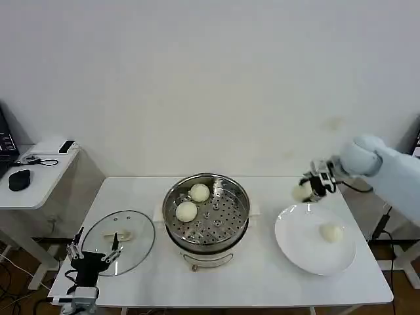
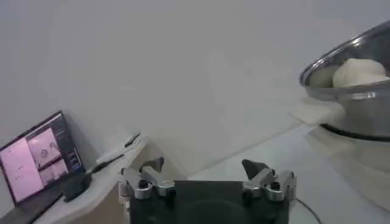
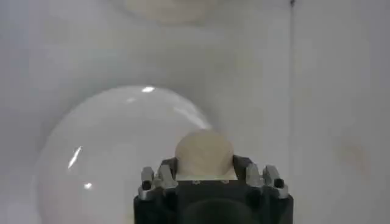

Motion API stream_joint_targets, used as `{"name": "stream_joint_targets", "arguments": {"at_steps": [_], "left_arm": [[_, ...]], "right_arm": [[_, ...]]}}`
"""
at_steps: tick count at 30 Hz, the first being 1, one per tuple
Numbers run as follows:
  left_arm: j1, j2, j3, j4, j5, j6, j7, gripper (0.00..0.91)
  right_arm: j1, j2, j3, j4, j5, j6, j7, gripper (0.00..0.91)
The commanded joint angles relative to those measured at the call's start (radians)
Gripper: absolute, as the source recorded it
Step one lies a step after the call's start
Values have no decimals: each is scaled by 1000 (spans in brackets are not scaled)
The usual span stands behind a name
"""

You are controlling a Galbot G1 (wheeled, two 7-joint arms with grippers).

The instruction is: Take steamed baozi put them in steamer then cover it.

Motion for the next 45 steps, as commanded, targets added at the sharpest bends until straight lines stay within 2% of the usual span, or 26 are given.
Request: {"name": "stream_joint_targets", "arguments": {"at_steps": [1, 10, 20, 30, 45], "left_arm": [[0, -1, -12, 4, 0, 0, 1, 907], [15, -14, -50, -5, -10, -1, 2, 907], [22, -25, -71, -10, -19, 1, 4, 907], [21, -32, -83, -8, -25, -1, 4, 907], [18, -37, -85, 1, -25, -3, 4, 907]], "right_arm": [[229, 234, -142, 41, 67, 22, -9, 625], [203, 408, -214, 63, 54, 74, -18, 625], [123, 487, -265, 75, 24, 110, -20, 635], [110, 503, -317, 100, -17, 179, -34, 635], [97, 499, -337, 116, -7, 195, -39, 635]]}}
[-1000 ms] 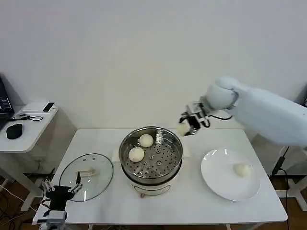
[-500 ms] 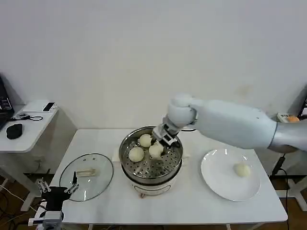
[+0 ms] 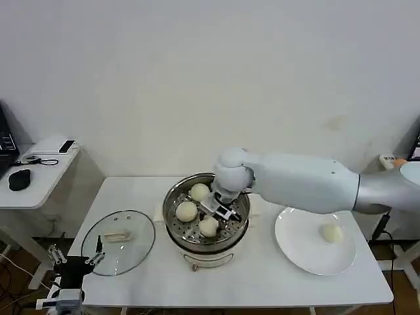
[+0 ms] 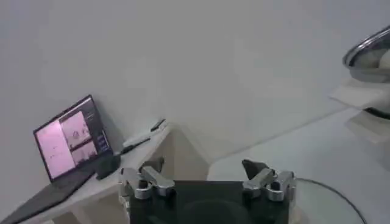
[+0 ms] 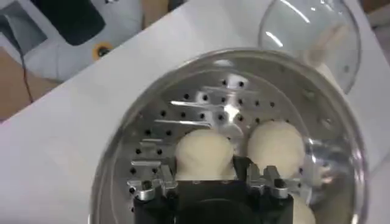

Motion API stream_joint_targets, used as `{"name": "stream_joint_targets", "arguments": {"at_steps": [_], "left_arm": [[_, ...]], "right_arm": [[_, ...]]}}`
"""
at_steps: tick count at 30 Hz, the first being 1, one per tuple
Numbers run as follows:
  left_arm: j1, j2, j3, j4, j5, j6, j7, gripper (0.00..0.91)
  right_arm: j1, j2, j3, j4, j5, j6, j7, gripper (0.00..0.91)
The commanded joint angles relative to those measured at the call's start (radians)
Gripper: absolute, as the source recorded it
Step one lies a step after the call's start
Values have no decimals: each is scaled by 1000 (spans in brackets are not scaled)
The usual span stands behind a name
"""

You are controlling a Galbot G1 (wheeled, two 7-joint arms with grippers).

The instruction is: Take steamed baozi put them in steamer then cover it.

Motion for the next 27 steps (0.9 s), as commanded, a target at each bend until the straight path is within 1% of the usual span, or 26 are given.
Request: {"name": "stream_joint_targets", "arguments": {"at_steps": [1, 4, 5, 6, 9, 13, 15, 19, 21, 23, 25, 27], "left_arm": [[0, 0, -1, 1, 0, 0, 0, 907], [1, 1, -2, 1, 0, -1, 0, 907], [1, 1, -2, 2, -1, -1, 0, 907], [1, 2, -3, 2, -1, -1, 0, 907], [1, 1, -2, 1, -2, -1, 0, 907], [-1, 1, 2, 0, -1, 0, 0, 907], [-2, 2, 3, -1, -1, 0, 0, 907], [-2, 9, 2, -1, -2, 0, 1, 907], [-2, 15, 1, -1, -4, 0, 2, 907], [-4, 19, 2, -1, -5, 0, 2, 907], [-7, 22, 5, -3, -5, 0, 2, 907], [-10, 29, 11, -3, -5, 1, 2, 907]], "right_arm": [[-5, 15, -17, 6, -2, 17, -1, 635], [-3, 10, -18, 6, -6, 16, -5, 635], [-1, 6, -20, 5, -11, 19, -4, 725], [0, 3, -20, 4, -14, 22, -1, 907], [8, -9, -19, 3, -15, 32, 7, 907], [26, -28, -10, 9, -1, 28, 23, 907], [45, -44, -5, 14, 35, -3, 53, 907], [96, -79, 8, 11, 58, -27, 91, 907], [118, -109, 24, 4, 93, -50, 119, 907], [125, -138, 43, -1, 115, -77, 133, 907], [129, -182, 67, -7, 119, -106, 145, 907], [139, -233, 78, -12, 120, -132, 134, 907]]}}
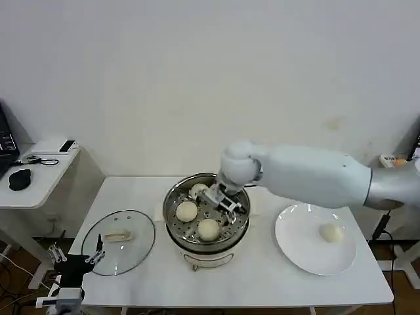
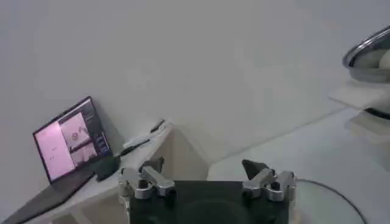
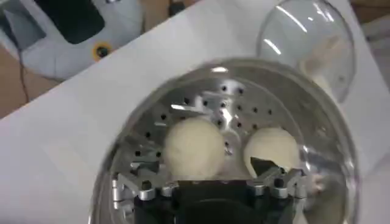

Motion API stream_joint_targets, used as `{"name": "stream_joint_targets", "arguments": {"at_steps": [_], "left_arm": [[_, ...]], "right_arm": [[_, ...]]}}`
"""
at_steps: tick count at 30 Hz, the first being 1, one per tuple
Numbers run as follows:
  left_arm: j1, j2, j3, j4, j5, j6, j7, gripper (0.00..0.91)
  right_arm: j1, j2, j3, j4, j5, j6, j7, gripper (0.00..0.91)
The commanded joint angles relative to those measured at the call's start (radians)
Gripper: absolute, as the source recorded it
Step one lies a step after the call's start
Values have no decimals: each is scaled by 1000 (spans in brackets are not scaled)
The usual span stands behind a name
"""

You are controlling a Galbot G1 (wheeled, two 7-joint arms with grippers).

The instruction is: Take steamed baozi put them in steamer then cover it.

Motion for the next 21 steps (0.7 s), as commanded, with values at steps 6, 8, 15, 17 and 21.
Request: {"name": "stream_joint_targets", "arguments": {"at_steps": [6, 8, 15, 17, 21], "left_arm": [[-10, 30, 32, -1, 0, 5, 6, 907], [-15, 35, 43, 2, 0, 5, 7, 907], [-44, 54, 98, 19, 4, 14, 11, 907], [-51, 58, 110, 26, 6, 14, 12, 907], [-59, 70, 127, 41, 9, 18, 14, 907]], "right_arm": [[88, -341, 15, 2, 81, -141, 28, 907], [82, -427, 3, 22, 66, -144, 25, 907], [-123, -655, 82, 77, -17, -119, 19, 907], [-221, -701, 168, 75, -44, -113, 20, 907], [-485, -765, 394, 51, -115, -87, 19, 907]]}}
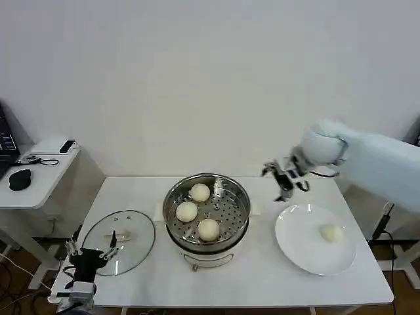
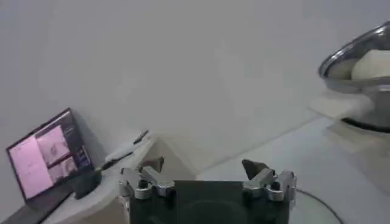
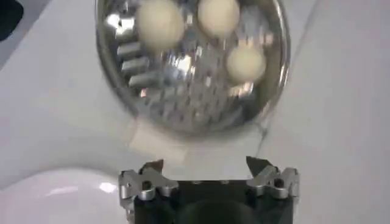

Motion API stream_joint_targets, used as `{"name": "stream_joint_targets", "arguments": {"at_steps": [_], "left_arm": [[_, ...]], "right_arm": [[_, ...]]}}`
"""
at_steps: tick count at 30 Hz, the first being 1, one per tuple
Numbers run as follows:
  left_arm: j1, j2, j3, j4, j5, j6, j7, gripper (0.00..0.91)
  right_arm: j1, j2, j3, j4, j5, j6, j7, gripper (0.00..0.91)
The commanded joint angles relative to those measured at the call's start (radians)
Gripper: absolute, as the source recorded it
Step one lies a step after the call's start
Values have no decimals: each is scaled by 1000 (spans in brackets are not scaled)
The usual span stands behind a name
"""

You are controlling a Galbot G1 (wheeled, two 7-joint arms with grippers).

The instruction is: Take steamed baozi put them in steamer then cover it.

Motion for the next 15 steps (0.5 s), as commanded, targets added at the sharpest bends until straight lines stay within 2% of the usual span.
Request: {"name": "stream_joint_targets", "arguments": {"at_steps": [1, 5, 10, 15], "left_arm": [[-14, 13, 40, 18, 1, 1, 1, 907], [-14, 23, 42, 31, 0, -2, 1, 907], [-18, 22, 44, 40, 0, -2, 1, 907], [-15, 22, 41, 46, 0, -3, 2, 907]], "right_arm": [[-480, -298, 358, -8, -130, 20, 4, 907], [-645, -311, 532, -53, -166, 36, 3, 907], [-721, -275, 595, -126, -203, 43, -2, 907], [-722, -216, 599, -194, -235, 44, -3, 907]]}}
